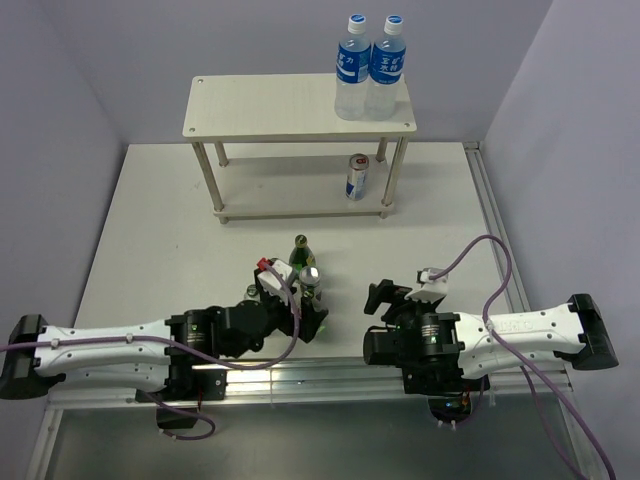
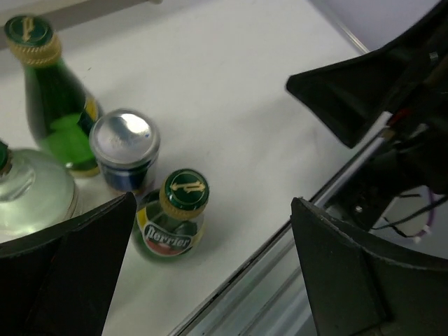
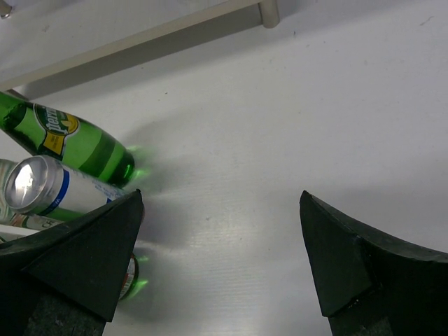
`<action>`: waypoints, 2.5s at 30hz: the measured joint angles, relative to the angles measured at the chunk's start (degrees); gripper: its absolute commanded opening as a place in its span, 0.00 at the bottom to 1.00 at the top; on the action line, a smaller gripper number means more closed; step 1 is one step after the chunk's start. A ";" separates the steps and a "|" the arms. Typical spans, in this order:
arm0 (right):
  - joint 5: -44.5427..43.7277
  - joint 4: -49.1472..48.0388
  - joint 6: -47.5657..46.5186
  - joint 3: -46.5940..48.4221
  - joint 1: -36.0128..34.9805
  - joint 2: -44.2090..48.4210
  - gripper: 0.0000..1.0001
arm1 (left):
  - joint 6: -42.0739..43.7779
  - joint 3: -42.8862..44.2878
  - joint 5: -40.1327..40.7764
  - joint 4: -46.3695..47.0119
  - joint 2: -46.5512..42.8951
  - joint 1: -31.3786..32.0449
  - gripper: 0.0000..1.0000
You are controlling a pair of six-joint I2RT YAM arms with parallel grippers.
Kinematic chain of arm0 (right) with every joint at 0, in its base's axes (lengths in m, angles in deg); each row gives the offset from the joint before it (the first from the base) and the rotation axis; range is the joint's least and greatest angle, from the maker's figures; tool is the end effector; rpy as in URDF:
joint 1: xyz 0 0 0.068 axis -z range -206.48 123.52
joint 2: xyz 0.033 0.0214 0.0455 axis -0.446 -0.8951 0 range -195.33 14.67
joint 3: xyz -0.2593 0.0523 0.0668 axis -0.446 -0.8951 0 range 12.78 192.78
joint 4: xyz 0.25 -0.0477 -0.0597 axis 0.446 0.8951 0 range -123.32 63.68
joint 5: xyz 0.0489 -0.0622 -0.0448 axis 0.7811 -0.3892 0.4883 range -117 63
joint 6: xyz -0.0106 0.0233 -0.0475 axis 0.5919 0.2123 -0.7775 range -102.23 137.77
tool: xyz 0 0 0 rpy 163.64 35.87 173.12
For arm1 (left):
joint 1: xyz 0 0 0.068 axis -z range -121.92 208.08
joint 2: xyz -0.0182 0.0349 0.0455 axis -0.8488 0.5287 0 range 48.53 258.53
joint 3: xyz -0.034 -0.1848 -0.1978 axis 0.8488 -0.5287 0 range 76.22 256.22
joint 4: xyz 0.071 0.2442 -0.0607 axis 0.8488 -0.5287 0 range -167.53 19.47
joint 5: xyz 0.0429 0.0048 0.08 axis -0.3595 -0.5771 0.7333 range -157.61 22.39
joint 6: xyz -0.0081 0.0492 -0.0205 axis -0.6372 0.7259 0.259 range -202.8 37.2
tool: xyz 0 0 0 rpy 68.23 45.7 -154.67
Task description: Place and organize the beverage onto the shelf
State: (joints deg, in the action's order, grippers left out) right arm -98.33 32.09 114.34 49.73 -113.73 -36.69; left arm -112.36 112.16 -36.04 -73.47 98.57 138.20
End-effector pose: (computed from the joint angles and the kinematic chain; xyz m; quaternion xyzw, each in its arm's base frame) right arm 0.0396 0.1206 0.2328 0.1173 0.8024 0.0914 0.5780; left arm 0.0531 -0.1962 0.2838 0.1841 0.7687 -0.3418 0.5083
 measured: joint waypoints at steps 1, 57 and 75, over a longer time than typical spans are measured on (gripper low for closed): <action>-0.02 0.31 0.37 0.00 0.00 0.00 1.00 | -0.59 0.00 1.97 -0.39 0.92 0.85 0.99; -1.40 2.19 5.25 -2.34 0.00 0.31 1.00 | -1.49 23.91 26.58 -18.21 10.67 3.96 0.00; -2.38 1.64 4.94 -3.72 -0.28 3.32 1.00 | 21.84 71.12 6.14 -23.98 25.86 -32.54 0.00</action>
State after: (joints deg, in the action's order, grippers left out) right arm -100.71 33.73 119.28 46.02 -114.01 -33.36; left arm -90.52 183.28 -29.90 -97.44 124.43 105.65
